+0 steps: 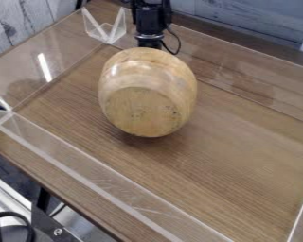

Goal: Remove the green block from inside the brown bowl and put it on the table

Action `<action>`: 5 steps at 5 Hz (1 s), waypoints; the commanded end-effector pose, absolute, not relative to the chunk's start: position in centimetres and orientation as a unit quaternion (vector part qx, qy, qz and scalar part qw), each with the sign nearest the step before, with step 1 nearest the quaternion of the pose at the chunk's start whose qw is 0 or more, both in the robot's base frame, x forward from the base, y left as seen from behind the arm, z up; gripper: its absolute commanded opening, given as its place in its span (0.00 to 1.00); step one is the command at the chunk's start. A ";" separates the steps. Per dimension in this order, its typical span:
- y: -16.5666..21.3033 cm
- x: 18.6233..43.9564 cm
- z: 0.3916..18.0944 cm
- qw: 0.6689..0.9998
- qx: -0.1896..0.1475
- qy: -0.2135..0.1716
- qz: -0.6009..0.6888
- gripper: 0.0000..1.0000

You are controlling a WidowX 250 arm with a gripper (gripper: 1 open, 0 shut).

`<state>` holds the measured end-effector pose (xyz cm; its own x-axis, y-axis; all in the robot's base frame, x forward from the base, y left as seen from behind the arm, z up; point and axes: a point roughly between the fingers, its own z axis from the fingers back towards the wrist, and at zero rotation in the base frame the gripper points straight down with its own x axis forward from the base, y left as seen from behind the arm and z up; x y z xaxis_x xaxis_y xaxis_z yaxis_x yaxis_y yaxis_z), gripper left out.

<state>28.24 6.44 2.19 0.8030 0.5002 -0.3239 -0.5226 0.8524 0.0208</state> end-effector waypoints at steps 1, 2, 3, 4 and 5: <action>6.3 28.3 2.1 0.951 -0.028 0.165 0.259 0.00; 6.1 28.2 2.1 0.951 -0.027 0.172 0.255 0.00; 6.0 28.1 2.0 0.951 -0.025 0.179 0.252 0.00; 5.8 28.0 2.0 0.951 -0.023 0.185 0.248 0.00; 5.9 28.1 2.1 0.950 -0.021 0.189 0.248 0.00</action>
<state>28.05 5.90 1.89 0.7983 0.4695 -0.3771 -0.4889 0.8709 0.0492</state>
